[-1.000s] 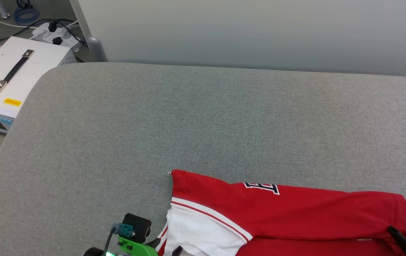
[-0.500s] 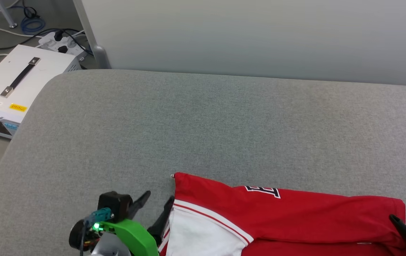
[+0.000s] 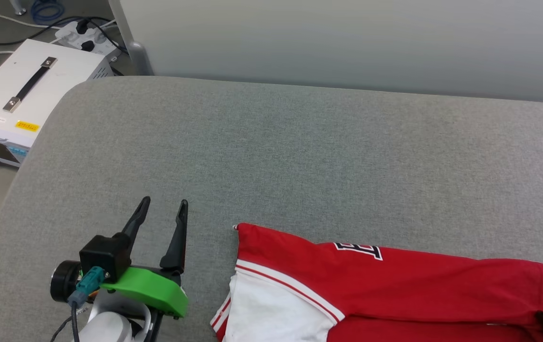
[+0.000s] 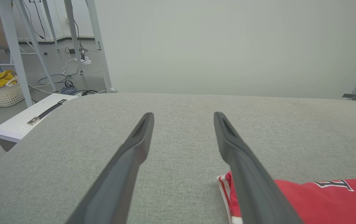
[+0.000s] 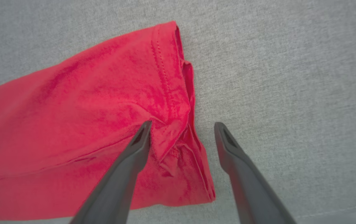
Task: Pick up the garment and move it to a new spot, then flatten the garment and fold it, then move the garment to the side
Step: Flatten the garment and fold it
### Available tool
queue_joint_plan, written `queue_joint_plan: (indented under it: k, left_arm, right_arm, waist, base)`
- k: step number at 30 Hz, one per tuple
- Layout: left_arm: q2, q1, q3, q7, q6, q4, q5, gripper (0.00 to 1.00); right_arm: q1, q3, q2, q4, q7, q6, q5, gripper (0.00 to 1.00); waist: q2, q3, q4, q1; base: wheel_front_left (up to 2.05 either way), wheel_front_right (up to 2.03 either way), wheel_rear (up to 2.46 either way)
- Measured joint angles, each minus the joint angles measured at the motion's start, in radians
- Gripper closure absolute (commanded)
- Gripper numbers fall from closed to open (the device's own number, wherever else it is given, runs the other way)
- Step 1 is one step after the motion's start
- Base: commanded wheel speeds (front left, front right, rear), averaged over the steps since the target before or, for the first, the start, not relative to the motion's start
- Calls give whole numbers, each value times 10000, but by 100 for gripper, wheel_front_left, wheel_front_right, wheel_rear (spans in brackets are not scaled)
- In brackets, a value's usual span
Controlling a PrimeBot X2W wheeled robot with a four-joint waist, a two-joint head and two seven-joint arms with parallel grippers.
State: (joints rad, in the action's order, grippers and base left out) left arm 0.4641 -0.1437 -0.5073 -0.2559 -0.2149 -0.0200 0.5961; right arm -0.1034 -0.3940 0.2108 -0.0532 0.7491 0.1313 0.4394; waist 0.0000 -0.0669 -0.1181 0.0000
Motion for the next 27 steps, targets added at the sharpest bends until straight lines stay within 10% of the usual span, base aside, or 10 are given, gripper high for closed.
queue_joint_plan:
  k: [25, 27]
  left_arm:
    - [-1076, 462, 1808, 0, 1239, -408, -1294, 0]
    - [-1166, 473, 1839, 0, 1281, -443, -1310, 0]
  right_arm:
    - [737, 846, 19, -2061, 58, -15, 420, 1]
    - [741, 963, 35, -2077, 29, -13, 514, 64]
  waist:
    - [-1, -289, -103, 0]
    - [0, -264, -77, 0]
  base:
    - [0, 0, 0]
    - [0, 0, 0]
